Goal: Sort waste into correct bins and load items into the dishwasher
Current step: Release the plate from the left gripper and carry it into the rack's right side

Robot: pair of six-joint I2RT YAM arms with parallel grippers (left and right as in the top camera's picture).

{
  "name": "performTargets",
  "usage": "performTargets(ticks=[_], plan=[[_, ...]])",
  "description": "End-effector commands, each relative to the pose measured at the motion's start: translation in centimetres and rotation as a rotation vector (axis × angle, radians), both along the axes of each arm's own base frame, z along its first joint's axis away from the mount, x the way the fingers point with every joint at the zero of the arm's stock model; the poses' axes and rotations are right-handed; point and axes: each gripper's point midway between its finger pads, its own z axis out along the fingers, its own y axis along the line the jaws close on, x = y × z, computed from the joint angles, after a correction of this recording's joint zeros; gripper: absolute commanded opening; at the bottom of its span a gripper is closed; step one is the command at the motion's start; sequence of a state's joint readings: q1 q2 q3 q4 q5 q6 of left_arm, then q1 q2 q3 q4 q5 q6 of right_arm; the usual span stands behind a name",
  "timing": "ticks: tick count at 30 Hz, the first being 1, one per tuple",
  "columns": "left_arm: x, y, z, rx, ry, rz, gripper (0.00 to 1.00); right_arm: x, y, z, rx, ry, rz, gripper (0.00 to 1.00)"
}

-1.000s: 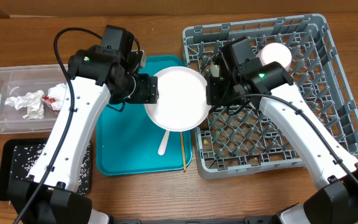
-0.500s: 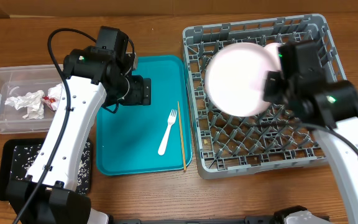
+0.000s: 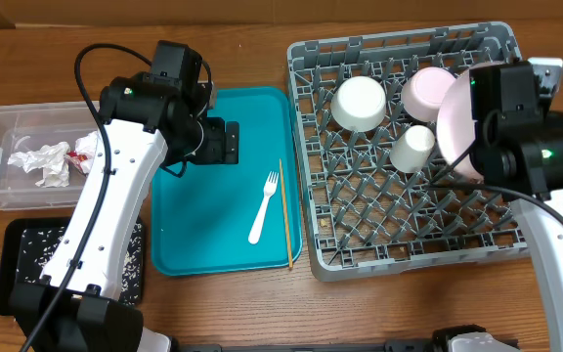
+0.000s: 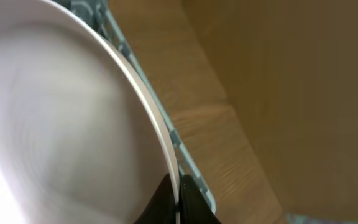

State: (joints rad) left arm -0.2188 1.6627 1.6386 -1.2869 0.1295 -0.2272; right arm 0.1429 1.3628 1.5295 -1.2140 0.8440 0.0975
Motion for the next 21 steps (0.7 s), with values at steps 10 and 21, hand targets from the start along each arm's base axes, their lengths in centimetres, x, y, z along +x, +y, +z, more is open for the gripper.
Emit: performTargets(ticks=[10,21], plan=[[0.6,0.2,1.2,0.009,-0.058,-0.033,0.94,3.5,-1.6,-0.6,-0.284,0.174,0.063,0.04],[0.5,0.2,1.1,0.009,-0.053,-0.033,0.94,3.2,-1.6,-6.2,-0.293,0.279,0.076,0.04]])
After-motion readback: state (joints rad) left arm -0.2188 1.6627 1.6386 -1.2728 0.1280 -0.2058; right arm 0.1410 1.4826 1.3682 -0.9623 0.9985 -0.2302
